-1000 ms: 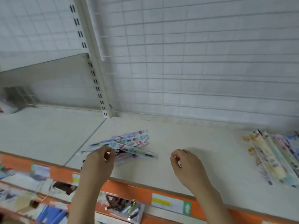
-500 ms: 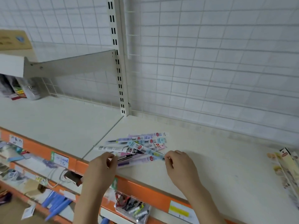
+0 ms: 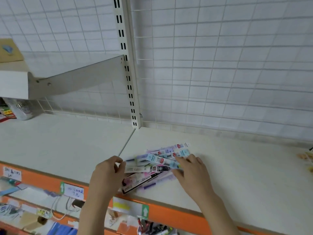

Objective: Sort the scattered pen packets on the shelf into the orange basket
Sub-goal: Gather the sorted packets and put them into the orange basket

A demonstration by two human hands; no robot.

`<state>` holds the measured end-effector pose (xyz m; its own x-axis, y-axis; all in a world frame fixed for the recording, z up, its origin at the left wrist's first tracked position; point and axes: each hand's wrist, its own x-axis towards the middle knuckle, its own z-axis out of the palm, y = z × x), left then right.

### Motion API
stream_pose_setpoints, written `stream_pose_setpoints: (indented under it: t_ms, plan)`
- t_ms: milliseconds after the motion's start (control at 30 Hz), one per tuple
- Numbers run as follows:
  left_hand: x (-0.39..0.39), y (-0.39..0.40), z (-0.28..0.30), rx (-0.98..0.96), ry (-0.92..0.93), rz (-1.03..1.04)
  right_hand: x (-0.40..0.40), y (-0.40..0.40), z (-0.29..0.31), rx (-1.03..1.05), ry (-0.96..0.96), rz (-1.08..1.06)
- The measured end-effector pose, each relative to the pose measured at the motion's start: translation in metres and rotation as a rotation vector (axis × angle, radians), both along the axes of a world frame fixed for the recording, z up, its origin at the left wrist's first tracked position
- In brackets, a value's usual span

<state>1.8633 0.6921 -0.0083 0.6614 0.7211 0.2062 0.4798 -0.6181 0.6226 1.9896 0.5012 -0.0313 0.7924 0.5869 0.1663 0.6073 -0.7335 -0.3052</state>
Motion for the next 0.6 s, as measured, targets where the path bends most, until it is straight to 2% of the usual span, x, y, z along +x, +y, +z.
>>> stream_pose_setpoints:
  t_ms: [133, 233, 433, 600]
  plan:
    - [0.002, 0.037, -0.003, 0.039, 0.001, -0.040, -0.005, 0.018, 0.001, 0.015, -0.049, -0.125]
    - [0.003, 0.053, -0.009, 0.033, 0.029, -0.106, -0.008, 0.022, 0.002, 0.110, -0.120, -0.236]
    - [0.007, 0.064, -0.012, 0.021, 0.144, -0.355, -0.011, 0.016, 0.009, 0.255, 0.061, -0.422]
    - [0.020, 0.056, -0.013, 0.024, 0.251, -0.589, -0.026, 0.009, 0.014, 0.324, 0.049, -0.496]
